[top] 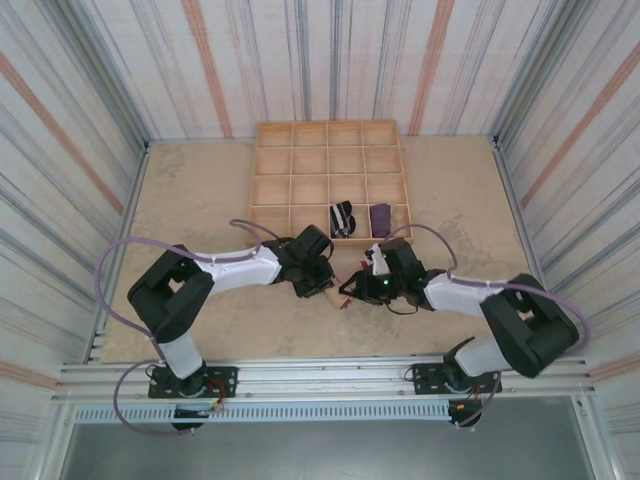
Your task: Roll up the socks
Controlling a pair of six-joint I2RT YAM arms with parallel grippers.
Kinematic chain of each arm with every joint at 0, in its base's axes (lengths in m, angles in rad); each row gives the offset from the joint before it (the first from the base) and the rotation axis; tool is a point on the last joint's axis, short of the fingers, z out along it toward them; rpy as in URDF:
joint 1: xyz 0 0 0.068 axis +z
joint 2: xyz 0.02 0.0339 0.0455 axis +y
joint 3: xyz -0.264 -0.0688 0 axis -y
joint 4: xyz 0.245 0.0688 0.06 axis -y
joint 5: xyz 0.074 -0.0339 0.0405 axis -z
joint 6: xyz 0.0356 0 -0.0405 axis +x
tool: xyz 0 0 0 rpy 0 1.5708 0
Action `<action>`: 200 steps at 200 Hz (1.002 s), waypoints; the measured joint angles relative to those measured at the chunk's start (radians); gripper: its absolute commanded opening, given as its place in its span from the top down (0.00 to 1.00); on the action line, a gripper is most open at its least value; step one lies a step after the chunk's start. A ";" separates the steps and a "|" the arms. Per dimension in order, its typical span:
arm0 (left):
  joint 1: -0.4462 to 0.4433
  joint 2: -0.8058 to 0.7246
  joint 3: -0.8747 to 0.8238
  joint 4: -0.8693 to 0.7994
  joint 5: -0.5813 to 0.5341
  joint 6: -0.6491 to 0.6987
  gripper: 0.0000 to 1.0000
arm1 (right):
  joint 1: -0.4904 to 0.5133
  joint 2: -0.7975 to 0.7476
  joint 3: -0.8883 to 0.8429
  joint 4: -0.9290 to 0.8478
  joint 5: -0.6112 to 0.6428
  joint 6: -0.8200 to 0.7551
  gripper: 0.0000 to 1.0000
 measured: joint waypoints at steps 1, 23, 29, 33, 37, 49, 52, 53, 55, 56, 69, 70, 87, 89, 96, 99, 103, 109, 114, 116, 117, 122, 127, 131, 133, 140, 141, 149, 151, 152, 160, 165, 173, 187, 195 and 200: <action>0.001 0.000 0.002 -0.004 0.000 0.001 1.00 | 0.002 -0.004 0.002 -0.005 0.005 -0.001 0.38; 0.015 0.000 0.031 -0.104 -0.001 0.032 1.00 | 0.075 -0.112 0.049 -0.145 0.154 -0.074 0.34; 0.016 0.000 0.036 -0.124 -0.001 0.038 1.00 | 0.099 -0.130 0.061 -0.177 0.197 -0.092 0.33; 0.017 0.000 0.039 -0.138 -0.001 0.041 1.00 | 0.121 -0.142 0.071 -0.197 0.233 -0.105 0.33; 0.018 0.000 0.042 -0.148 -0.001 0.045 1.00 | 0.143 -0.150 0.078 -0.212 0.265 -0.118 0.33; 0.018 0.000 0.047 -0.172 0.000 0.052 1.00 | 0.226 -0.173 0.093 -0.247 0.364 -0.153 0.32; 0.018 0.000 0.047 -0.175 0.000 0.054 1.00 | 0.246 -0.177 0.095 -0.252 0.390 -0.163 0.32; 0.018 0.000 0.047 -0.175 0.001 0.054 1.00 | 0.251 -0.178 0.095 -0.253 0.397 -0.165 0.31; 0.018 0.000 0.047 -0.177 0.004 0.056 1.00 | 0.266 -0.180 0.095 -0.255 0.411 -0.171 0.31; 0.018 0.000 0.047 -0.178 0.005 0.056 1.00 | 0.270 -0.180 0.095 -0.256 0.416 -0.172 0.31; 0.022 0.000 0.048 -0.187 0.016 0.063 1.00 | 0.354 -0.185 0.095 -0.266 0.505 -0.206 0.31; 0.022 0.000 0.048 -0.187 0.016 0.063 1.00 | 0.359 -0.185 0.095 -0.266 0.509 -0.209 0.31; 0.026 0.000 0.051 -0.203 0.024 0.069 1.00 | 0.442 -0.178 0.095 -0.262 0.615 -0.251 0.31; 0.026 0.000 0.051 -0.203 0.025 0.070 1.00 | 0.452 -0.175 0.095 -0.259 0.628 -0.258 0.31; 0.027 0.000 0.051 -0.206 0.027 0.072 1.00 | 0.482 -0.166 0.095 -0.250 0.668 -0.276 0.31; 0.027 0.000 0.051 -0.207 0.031 0.074 1.00 | 0.495 -0.161 0.095 -0.245 0.687 -0.282 0.31; 0.027 0.000 0.051 -0.209 0.032 0.074 1.00 | 0.516 -0.151 0.095 -0.238 0.710 -0.296 0.31; 0.029 0.000 0.052 -0.212 0.035 0.077 1.00 | 0.542 -0.136 0.095 -0.225 0.741 -0.310 0.31; 0.029 0.000 0.052 -0.215 0.037 0.078 1.00 | 0.564 -0.121 0.095 -0.214 0.766 -0.324 0.31; 0.029 0.000 0.053 -0.216 0.038 0.078 1.00 | 0.569 -0.116 0.095 -0.211 0.772 -0.327 0.31; 0.029 0.000 0.053 -0.216 0.038 0.078 1.00 | 0.575 -0.111 0.095 -0.208 0.777 -0.330 0.31; 0.030 0.000 0.053 -0.219 0.040 0.079 1.00 | 0.592 -0.095 0.095 -0.198 0.797 -0.341 0.31; 0.032 0.000 0.053 -0.220 0.042 0.082 1.00 | 0.607 -0.080 0.095 -0.189 0.814 -0.352 0.31; 0.032 0.000 0.053 -0.221 0.043 0.082 1.00 | 0.615 -0.069 0.095 -0.183 0.824 -0.358 0.31; 0.033 0.000 0.053 -0.221 0.044 0.083 1.00 | 0.620 -0.063 0.095 -0.178 0.830 -0.362 0.31; 0.033 0.000 0.053 -0.222 0.046 0.085 1.00 | 0.631 -0.041 0.095 -0.166 0.849 -0.376 0.31; 0.033 0.000 0.053 -0.222 0.046 0.085 1.00 | 0.632 -0.037 0.095 -0.163 0.852 -0.378 0.31; 0.033 0.000 0.053 -0.222 0.050 0.086 1.00 | 0.638 -0.013 0.095 -0.149 0.871 -0.389 0.31; 0.034 0.000 0.053 -0.222 0.051 0.086 1.00 | 0.639 -0.008 0.095 -0.146 0.876 -0.390 0.31; 0.034 0.000 0.053 -0.222 0.051 0.086 1.00 | 0.639 -0.008 0.095 -0.146 0.876 -0.390 0.31; 0.035 0.000 0.053 -0.223 0.053 0.086 1.00 | 0.640 0.016 0.099 -0.138 0.894 -0.403 0.31; 0.035 0.000 0.053 -0.223 0.056 0.086 1.00 | 0.643 0.029 0.101 -0.130 0.903 -0.407 0.31; 0.035 0.000 0.053 -0.223 0.058 0.086 1.00 | 0.643 0.048 0.104 -0.116 0.917 -0.412 0.31; 0.035 0.001 0.053 -0.223 0.061 0.086 1.00 | 0.644 0.080 0.109 -0.087 0.935 -0.423 0.32; 0.035 0.001 0.053 -0.223 0.064 0.086 1.00 | 0.644 0.099 0.113 -0.076 0.945 -0.426 0.33; 0.035 0.002 0.053 -0.223 0.063 0.086 1.00 | 0.644 0.111 0.115 -0.069 0.951 -0.426 0.34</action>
